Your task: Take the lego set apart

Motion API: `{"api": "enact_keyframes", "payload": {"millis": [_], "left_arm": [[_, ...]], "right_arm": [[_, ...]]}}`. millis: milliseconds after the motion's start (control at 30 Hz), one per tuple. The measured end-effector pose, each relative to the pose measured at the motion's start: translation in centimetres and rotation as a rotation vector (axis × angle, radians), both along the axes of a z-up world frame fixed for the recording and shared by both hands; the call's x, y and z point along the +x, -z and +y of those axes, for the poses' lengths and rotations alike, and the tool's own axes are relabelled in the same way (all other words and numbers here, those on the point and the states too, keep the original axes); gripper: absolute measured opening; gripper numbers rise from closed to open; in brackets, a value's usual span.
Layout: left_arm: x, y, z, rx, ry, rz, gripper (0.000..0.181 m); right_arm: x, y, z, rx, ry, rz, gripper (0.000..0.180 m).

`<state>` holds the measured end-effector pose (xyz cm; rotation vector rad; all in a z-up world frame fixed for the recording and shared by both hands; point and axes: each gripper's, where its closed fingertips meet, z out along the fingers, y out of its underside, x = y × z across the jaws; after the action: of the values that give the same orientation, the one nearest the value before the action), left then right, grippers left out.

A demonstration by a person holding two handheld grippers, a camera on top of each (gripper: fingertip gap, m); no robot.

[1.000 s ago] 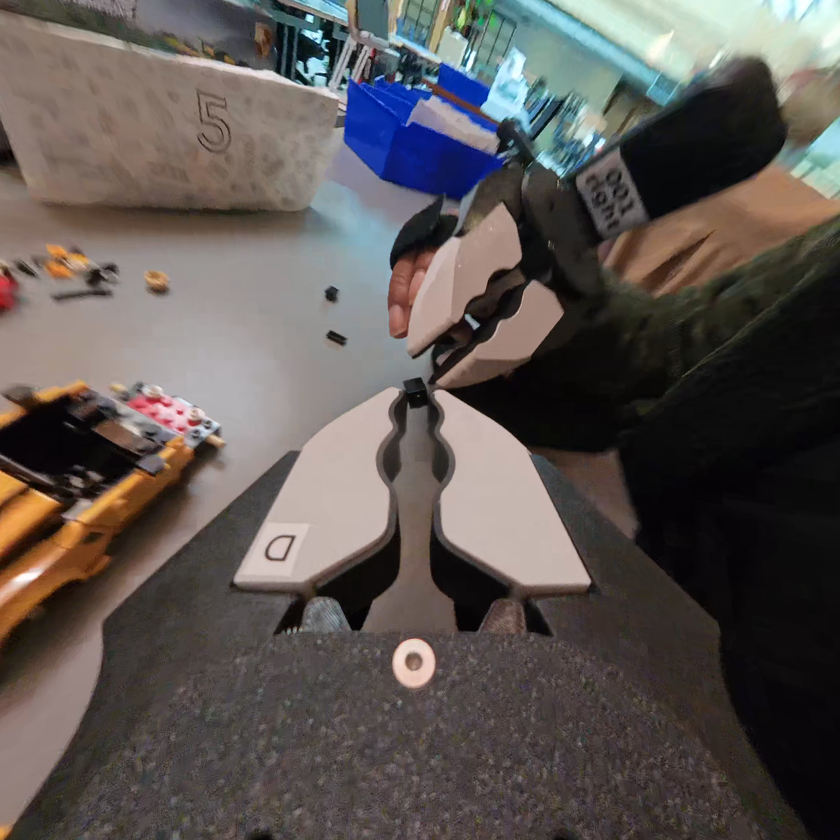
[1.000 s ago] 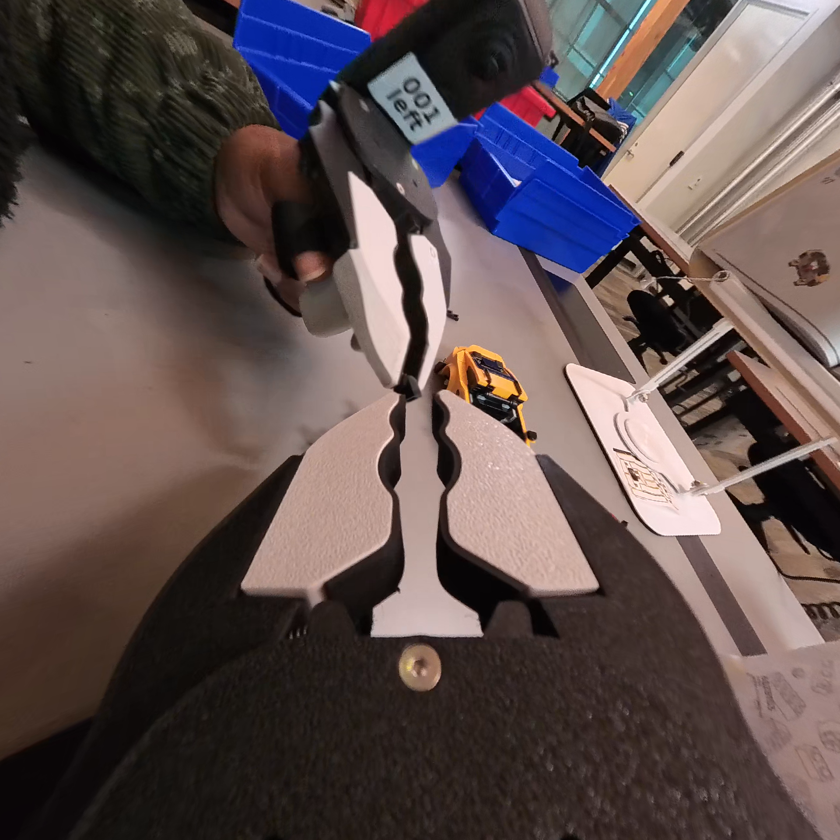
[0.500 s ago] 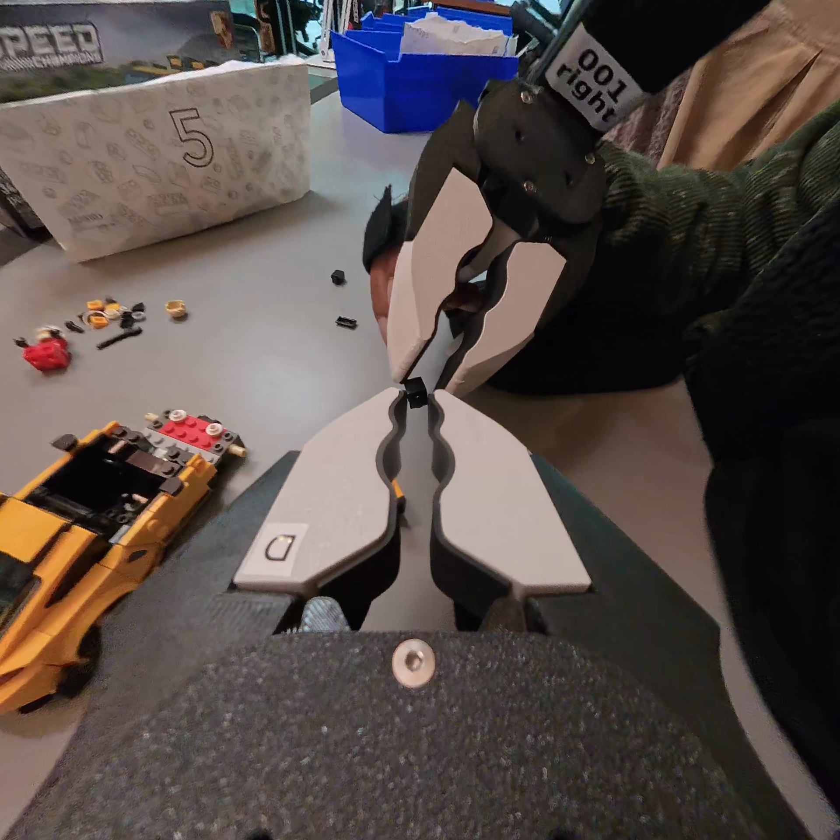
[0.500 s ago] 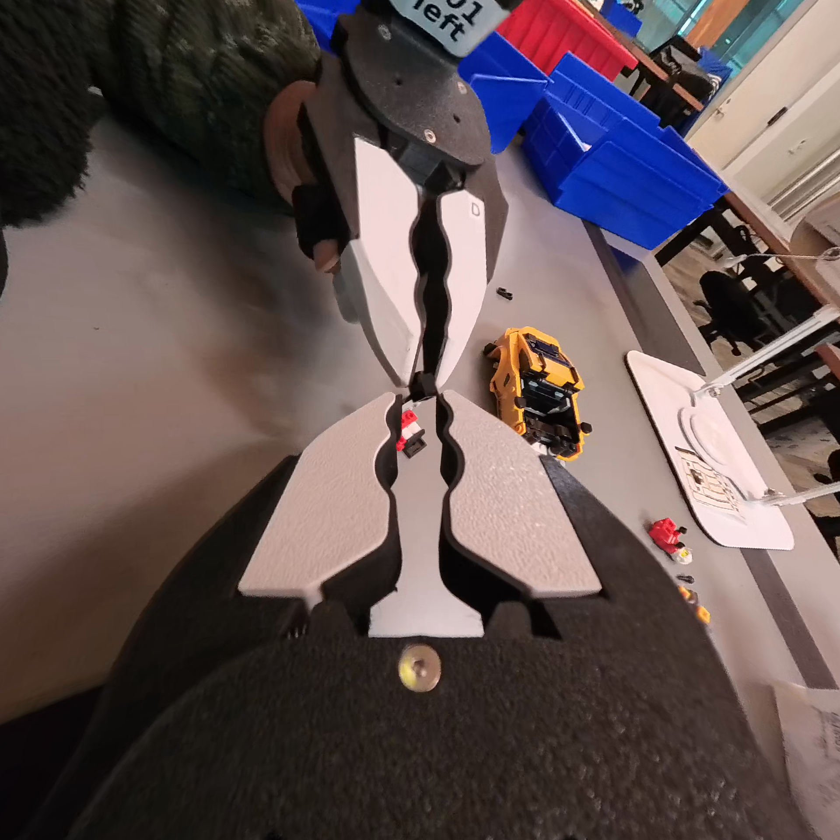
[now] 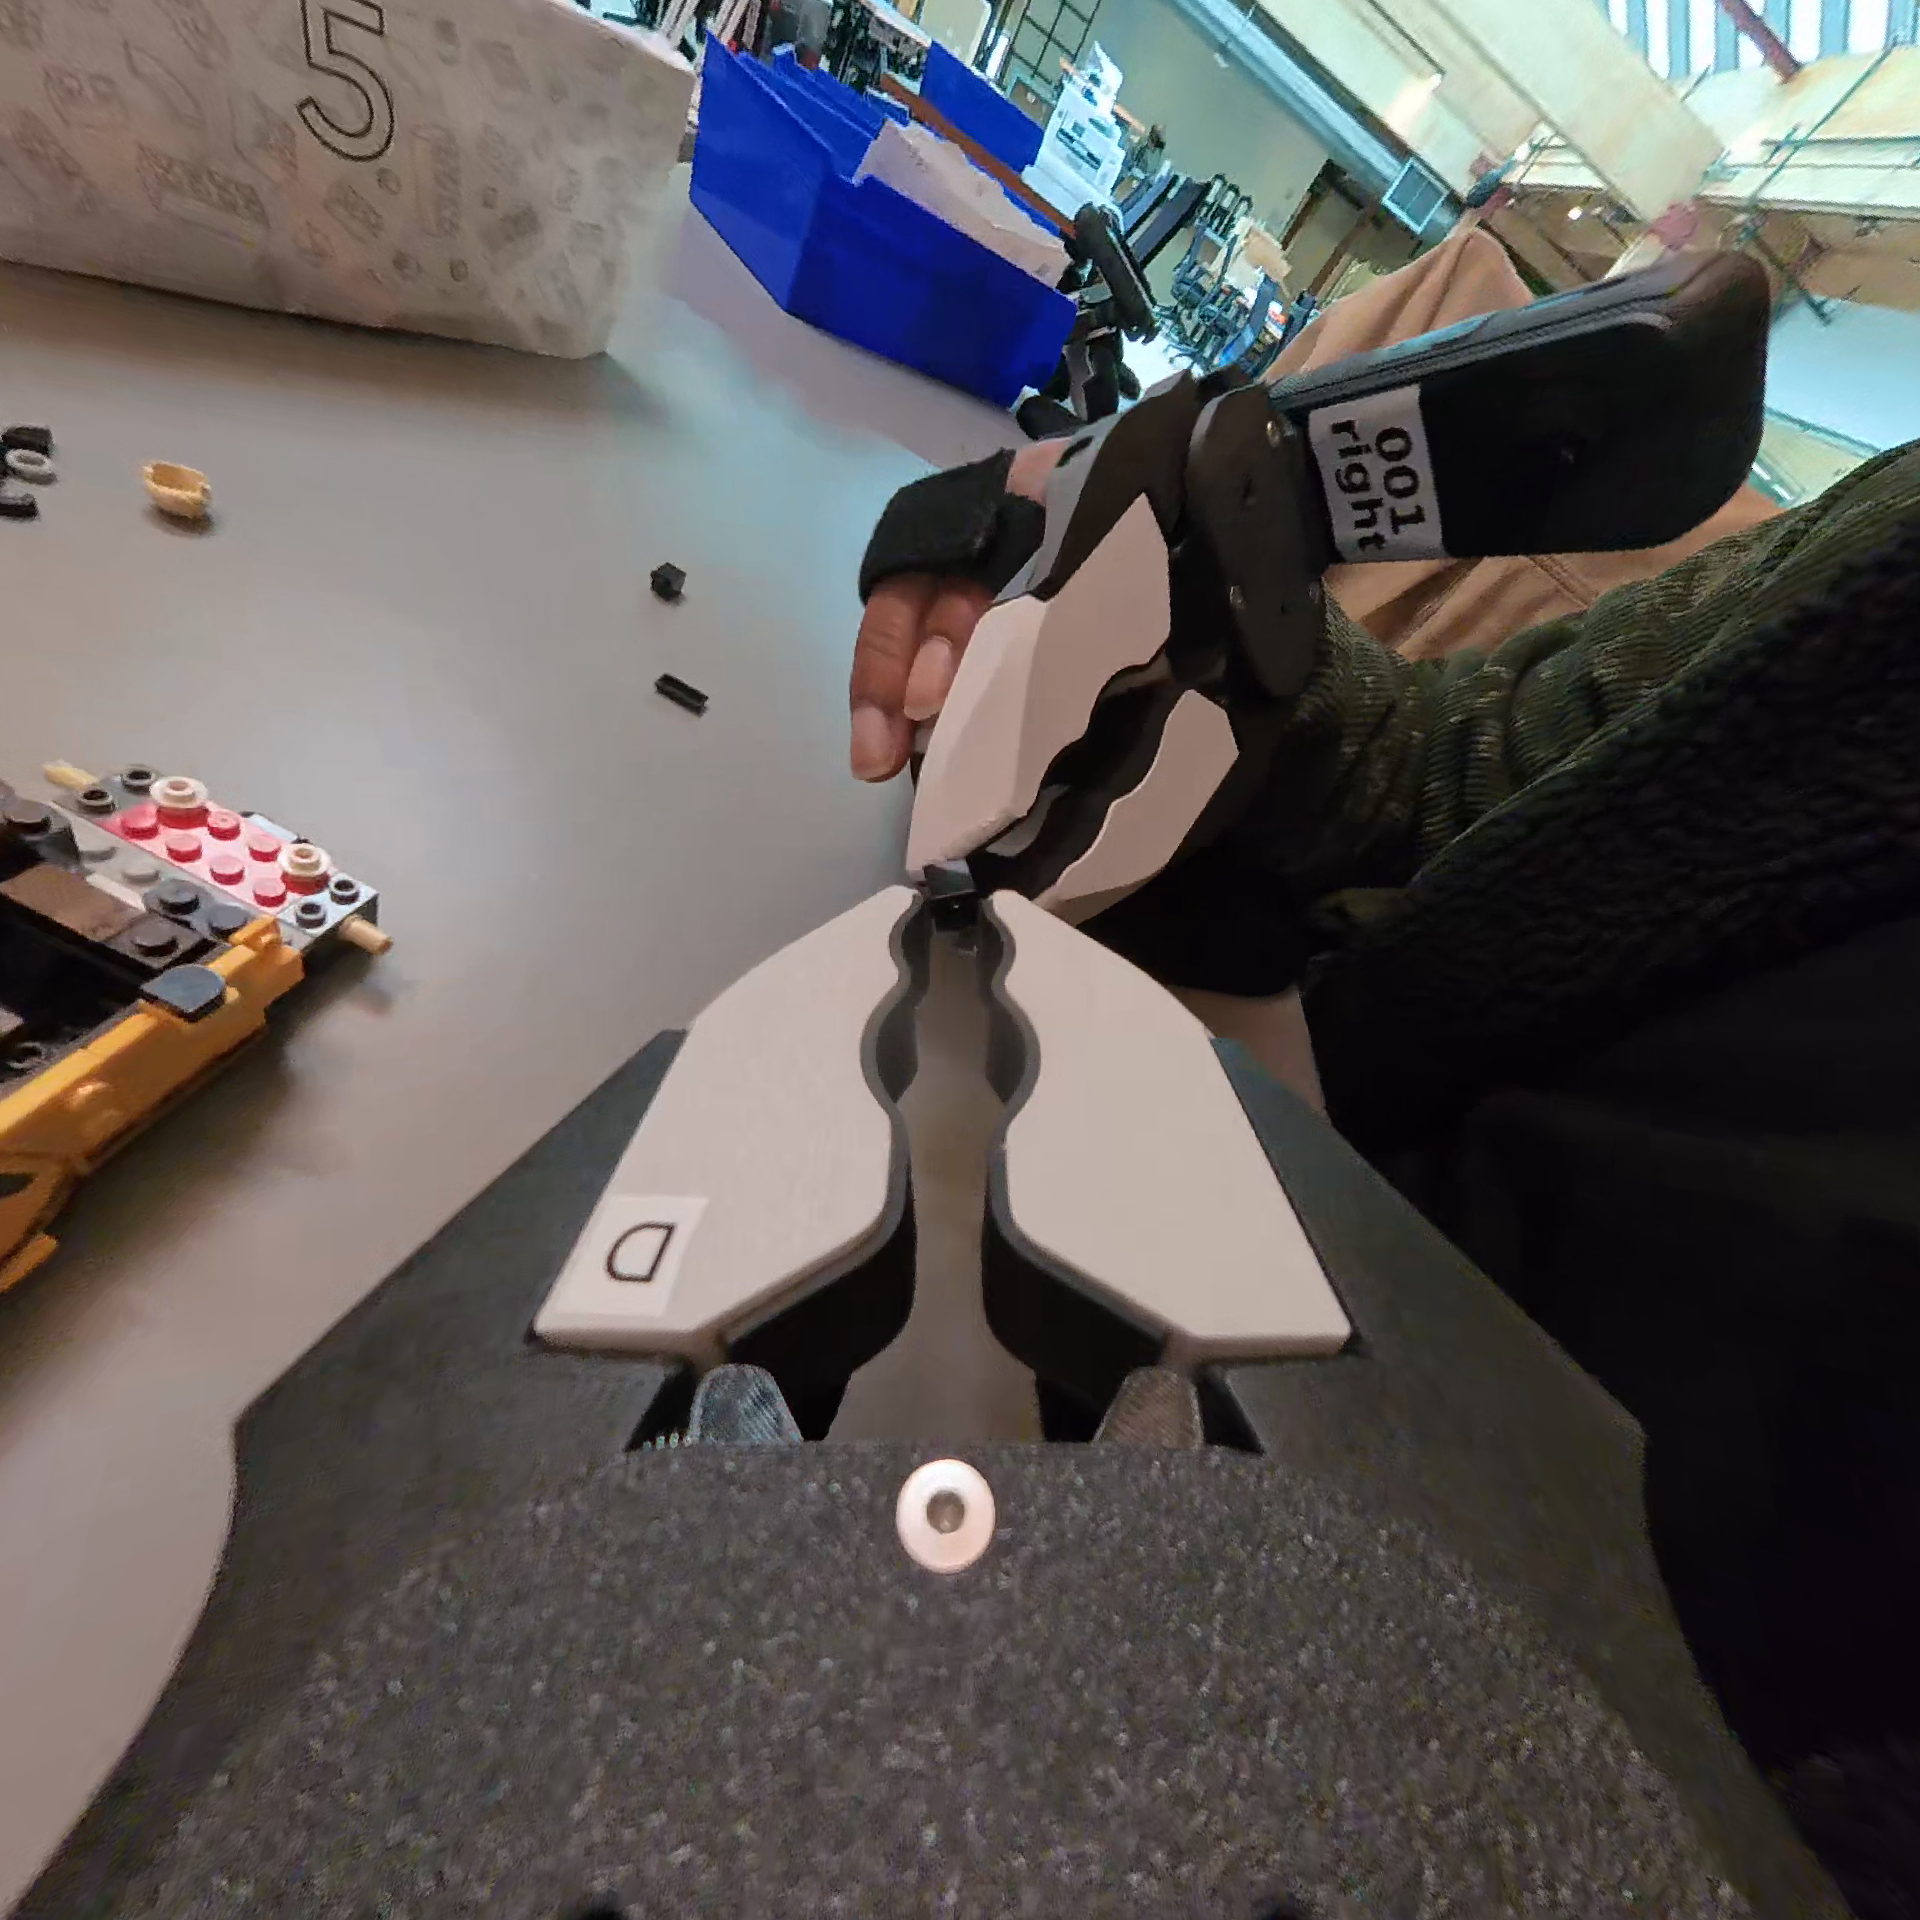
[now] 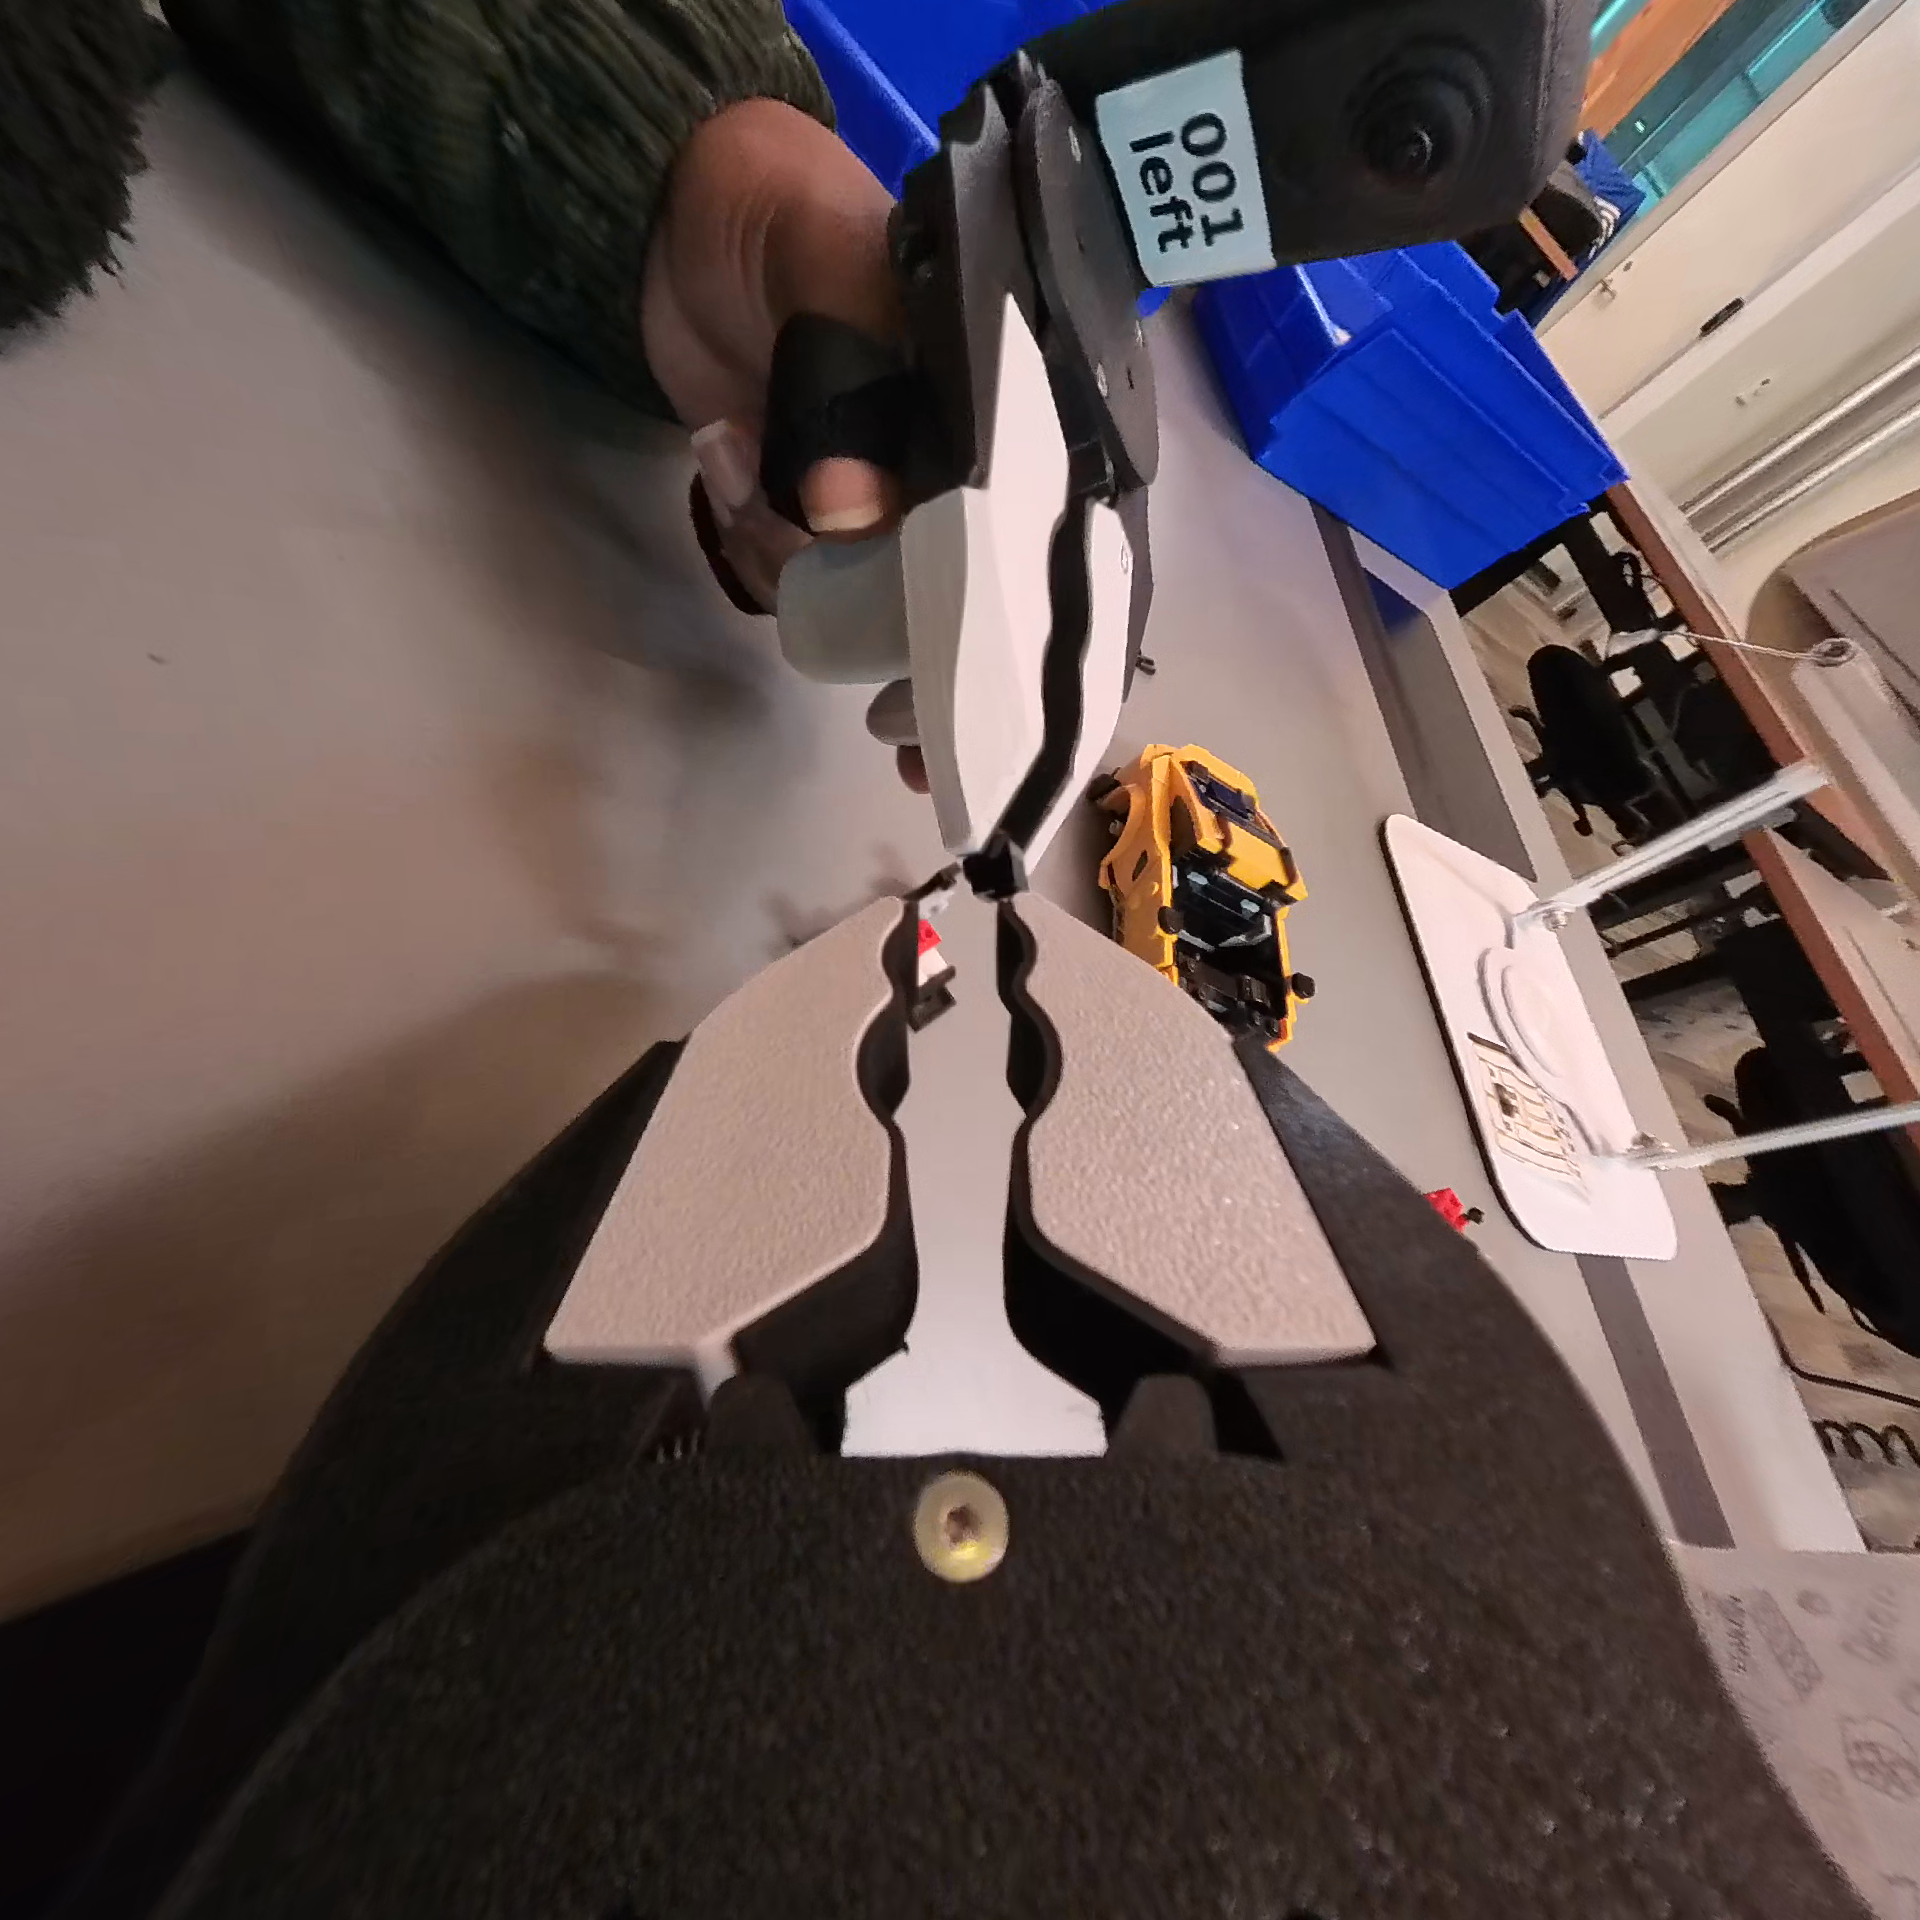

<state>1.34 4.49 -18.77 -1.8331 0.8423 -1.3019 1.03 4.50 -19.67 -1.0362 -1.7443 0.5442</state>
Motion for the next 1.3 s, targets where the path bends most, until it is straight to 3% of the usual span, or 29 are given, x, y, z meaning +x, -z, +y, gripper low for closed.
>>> {"api": "enact_keyframes", "payload": {"millis": [233, 567, 733, 833, 1067, 1300], "left_arm": [[0.1, 0.0, -0.1, -0.084, 0.012, -0.046, 0.008], [0.0, 0.1, 0.0, -0.117, 0.009, -0.055, 0.010], [-2.1, -2.3, 1.9, 0.045, -0.121, -0.098, 0.009], [-4.3, -3.6, 3.4, 0.250, -0.262, -0.036, 0.002], [-8.3, -5.3, 5.2, 0.693, -0.495, 0.255, 0.005], [-8.6, -4.5, 5.8, 0.632, -0.503, 0.256, 0.005]], "right_arm": [[-0.1, -0.8, 0.1, 0.010, 0.009, 0.035, 0.017], [-0.1, -0.7, 0.6, -0.024, 0.039, 0.026, 0.008], [4.1, 2.4, 8.3, -0.147, 0.458, -0.172, 0.008], [6.3, 4.3, 10.2, -0.249, 0.582, -0.261, 0.008], [7.8, 5.3, 10.4, -0.340, 0.620, -0.328, 0.009], [8.0, 5.3, 10.2, -0.358, 0.611, -0.325, 0.009]]}}
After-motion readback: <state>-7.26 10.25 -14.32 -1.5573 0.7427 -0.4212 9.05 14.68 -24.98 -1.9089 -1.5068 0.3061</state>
